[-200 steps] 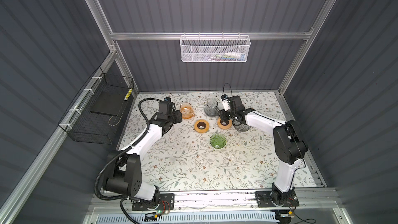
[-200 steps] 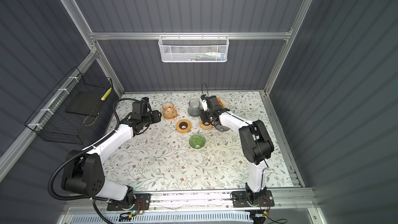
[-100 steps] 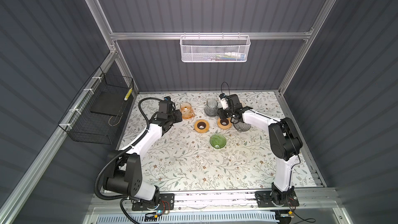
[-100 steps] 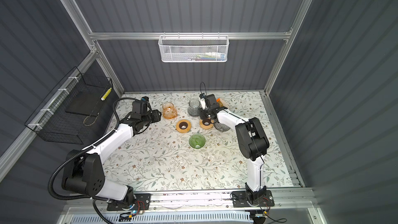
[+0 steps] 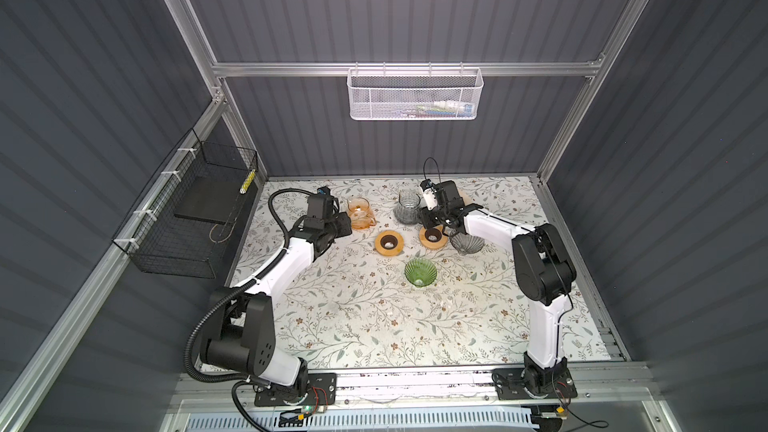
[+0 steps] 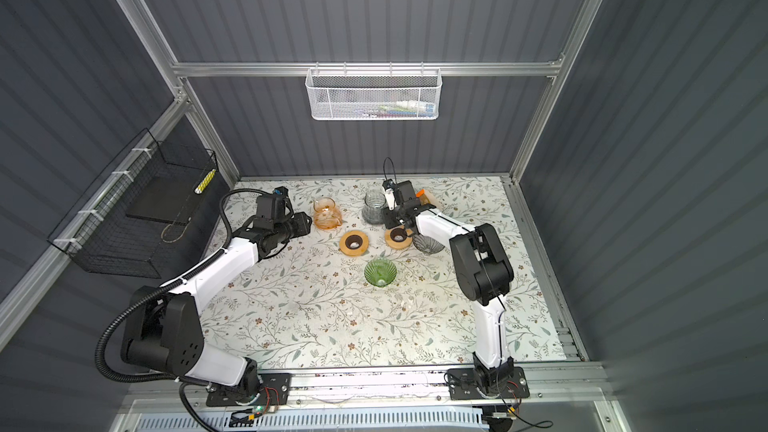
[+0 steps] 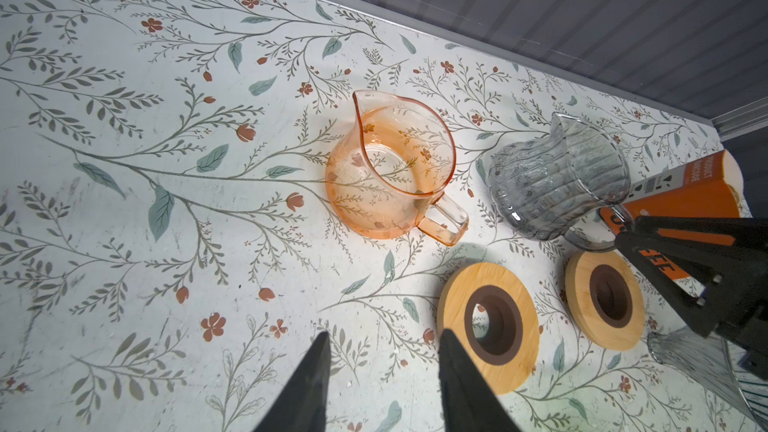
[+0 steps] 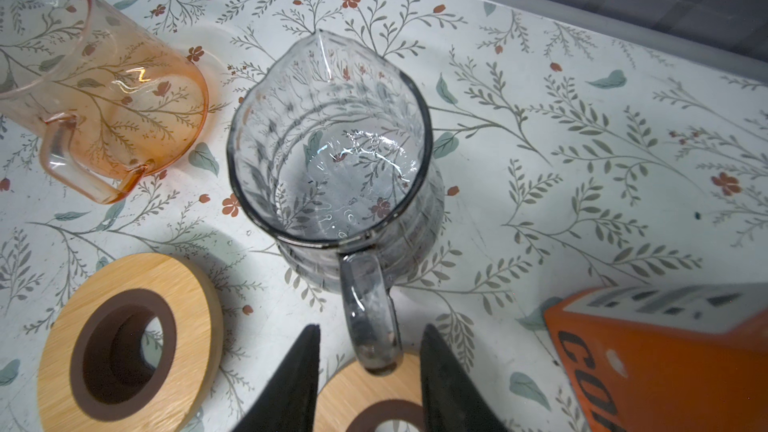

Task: Place the coffee filter in the dripper
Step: 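Close the right gripper on the grey glass pitcher's handle and lift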

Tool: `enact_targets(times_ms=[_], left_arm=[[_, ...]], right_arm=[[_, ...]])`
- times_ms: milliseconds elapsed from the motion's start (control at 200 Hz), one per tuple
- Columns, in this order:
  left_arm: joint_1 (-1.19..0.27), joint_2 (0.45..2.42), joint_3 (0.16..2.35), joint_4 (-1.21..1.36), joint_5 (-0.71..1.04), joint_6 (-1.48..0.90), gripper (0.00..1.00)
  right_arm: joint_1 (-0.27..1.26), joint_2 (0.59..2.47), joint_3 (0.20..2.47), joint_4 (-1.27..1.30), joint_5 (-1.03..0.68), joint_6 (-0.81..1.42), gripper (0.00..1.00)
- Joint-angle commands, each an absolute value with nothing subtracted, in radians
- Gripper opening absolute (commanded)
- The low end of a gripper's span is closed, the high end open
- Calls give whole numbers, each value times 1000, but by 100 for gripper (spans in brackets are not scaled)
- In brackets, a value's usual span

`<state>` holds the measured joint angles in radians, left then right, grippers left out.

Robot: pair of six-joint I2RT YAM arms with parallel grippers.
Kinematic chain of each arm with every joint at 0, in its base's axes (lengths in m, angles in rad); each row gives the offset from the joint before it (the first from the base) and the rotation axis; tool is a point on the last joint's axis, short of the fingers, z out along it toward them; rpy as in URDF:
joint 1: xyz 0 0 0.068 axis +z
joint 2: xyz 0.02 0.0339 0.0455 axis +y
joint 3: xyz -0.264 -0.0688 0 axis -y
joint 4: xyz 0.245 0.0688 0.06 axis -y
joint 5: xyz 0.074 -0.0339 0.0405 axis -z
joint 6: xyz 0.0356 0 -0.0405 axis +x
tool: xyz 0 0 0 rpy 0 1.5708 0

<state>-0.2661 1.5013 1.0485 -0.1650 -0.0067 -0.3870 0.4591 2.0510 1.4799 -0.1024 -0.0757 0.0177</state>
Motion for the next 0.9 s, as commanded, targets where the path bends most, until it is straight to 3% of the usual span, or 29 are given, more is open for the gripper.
enact_targets(times_ms=[0,580,896], left_arm=[[-268,1513,1078,-183,-8,-392,43],[-268,1519,1079,-179,-11,-393,42],[-268,1510,1077,-184,-12,-393,41]], right_arm=[[465,2080,1515,-116,-81,6,41],[465,2112,1554,-147,-59,1,36],[465,2113,1554,-145,-13,3,19]])
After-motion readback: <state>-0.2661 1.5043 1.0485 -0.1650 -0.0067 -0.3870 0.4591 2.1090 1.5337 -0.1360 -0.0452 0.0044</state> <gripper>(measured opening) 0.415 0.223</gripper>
